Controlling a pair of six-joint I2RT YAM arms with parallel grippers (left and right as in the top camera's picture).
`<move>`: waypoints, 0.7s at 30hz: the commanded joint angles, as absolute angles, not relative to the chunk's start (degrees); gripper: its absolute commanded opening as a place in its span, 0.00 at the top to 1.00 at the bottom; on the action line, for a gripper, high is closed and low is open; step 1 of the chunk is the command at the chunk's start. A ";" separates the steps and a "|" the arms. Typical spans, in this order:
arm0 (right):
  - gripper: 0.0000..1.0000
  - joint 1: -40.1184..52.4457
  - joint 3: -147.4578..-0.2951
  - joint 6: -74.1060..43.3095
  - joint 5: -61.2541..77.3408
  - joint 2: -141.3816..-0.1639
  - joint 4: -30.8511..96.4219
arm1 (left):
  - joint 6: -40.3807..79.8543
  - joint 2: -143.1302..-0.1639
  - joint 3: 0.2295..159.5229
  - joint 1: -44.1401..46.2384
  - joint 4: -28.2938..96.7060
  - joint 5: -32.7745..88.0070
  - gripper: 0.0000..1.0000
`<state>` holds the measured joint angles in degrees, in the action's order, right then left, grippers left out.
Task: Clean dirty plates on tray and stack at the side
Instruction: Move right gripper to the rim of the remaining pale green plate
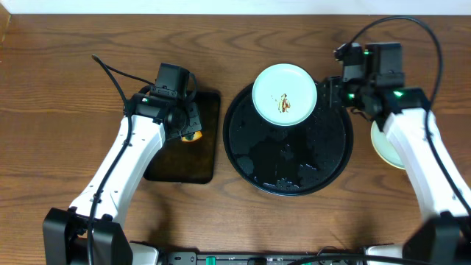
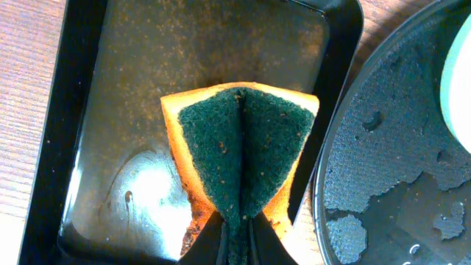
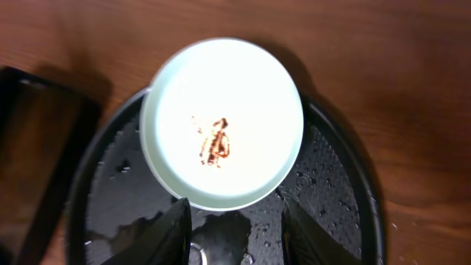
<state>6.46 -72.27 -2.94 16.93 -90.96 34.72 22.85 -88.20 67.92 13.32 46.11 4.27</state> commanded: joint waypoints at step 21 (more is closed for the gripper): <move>0.62 7.90 -72.64 -13.32 10.92 -112.60 22.50 | 22.52 -88.53 67.70 13.19 46.28 3.57 0.92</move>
